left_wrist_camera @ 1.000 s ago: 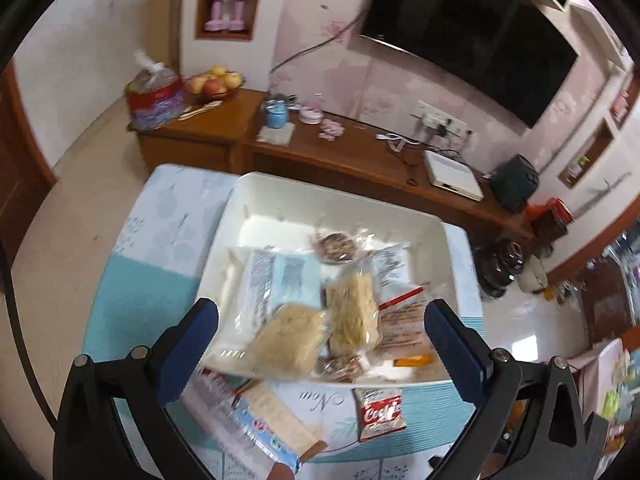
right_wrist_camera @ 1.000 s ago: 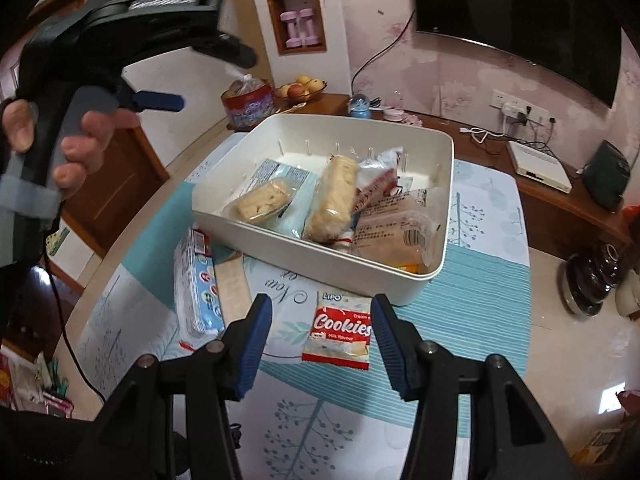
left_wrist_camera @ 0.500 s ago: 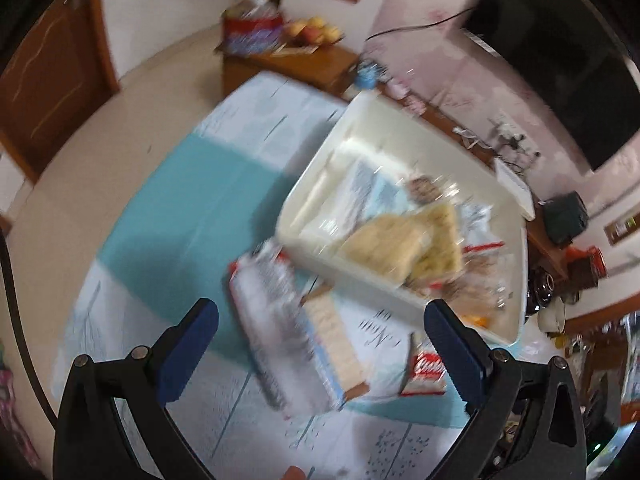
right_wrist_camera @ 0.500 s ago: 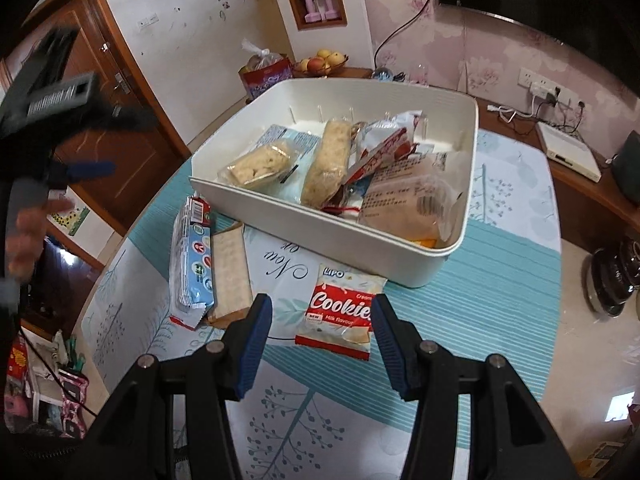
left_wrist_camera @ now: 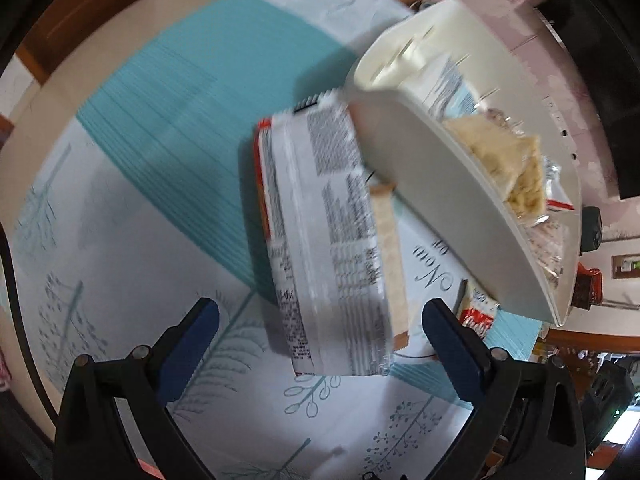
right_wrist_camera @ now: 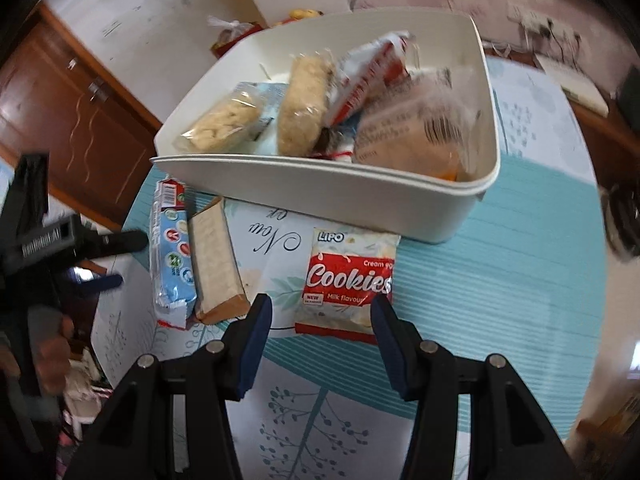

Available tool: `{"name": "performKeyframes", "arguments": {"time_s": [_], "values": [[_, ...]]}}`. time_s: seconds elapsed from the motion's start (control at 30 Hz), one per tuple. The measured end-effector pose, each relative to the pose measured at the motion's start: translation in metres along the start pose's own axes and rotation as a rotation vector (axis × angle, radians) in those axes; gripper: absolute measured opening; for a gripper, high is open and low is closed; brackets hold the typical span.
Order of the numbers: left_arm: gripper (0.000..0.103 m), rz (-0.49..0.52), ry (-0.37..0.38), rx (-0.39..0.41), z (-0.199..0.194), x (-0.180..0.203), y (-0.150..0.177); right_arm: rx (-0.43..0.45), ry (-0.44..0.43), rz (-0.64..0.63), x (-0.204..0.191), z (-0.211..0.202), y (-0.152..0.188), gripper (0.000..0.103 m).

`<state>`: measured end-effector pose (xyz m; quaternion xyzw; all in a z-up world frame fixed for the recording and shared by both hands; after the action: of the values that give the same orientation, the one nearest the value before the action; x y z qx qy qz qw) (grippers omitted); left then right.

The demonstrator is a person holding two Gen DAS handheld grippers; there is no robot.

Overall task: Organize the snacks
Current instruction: 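Grasp the white printed bag with the left tool while the right grasps the Lipo Cookies packet, then lift both held packets and carry them over the white tray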

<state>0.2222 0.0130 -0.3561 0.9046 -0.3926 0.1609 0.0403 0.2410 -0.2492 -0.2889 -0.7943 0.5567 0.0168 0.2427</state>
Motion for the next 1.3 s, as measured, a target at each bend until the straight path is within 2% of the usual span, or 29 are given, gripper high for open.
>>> {"name": "performKeyframes", "arguments": {"time_s": [0.13,0.27,0.43,0.5,0.8,0.93,1.07,1.3], "values": [[0.097,-0.051,-0.007,-0.056,0.018,-0.008,0.005,-0.029,-0.012,0.06,0.007,0.01,0.003,0.052],[0.096,-0.072,0.008,-0.076,0.027,-0.009,0.005,-0.047,-0.013,0.089,0.008,0.017,0.005,0.052],[0.087,-0.09,0.037,-0.118,0.038,-0.008,0.006,-0.063,0.003,0.092,0.006,0.025,0.005,0.052],[0.083,-0.092,0.049,-0.129,0.041,-0.009,0.006,-0.067,0.02,0.093,0.006,0.027,0.004,0.052],[0.077,-0.056,0.026,-0.15,0.047,-0.004,0.007,-0.073,0.142,0.081,0.003,0.038,-0.003,0.052],[0.068,-0.037,-0.009,-0.155,0.049,-0.003,0.007,-0.08,0.183,0.084,0.001,0.046,-0.006,0.06],[0.056,-0.022,-0.034,-0.158,0.048,0.001,0.0,-0.084,0.229,0.083,-0.003,0.054,-0.01,0.063],[0.052,0.005,0.001,-0.188,0.047,-0.005,-0.003,-0.078,0.286,0.109,-0.014,0.07,-0.017,0.064]]}}
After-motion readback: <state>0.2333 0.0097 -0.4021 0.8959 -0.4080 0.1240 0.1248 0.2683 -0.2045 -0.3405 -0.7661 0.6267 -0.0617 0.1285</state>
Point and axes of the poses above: each gripper's, at about its wrist camera, not at the fingertips, and z roughly the way its jaws point, x to its right, y to its underside, the point moved 8 cm from there along z, roughly the way its jaws point, and after that the axes turned 5 degrees about -z, right-handed, at the moved point
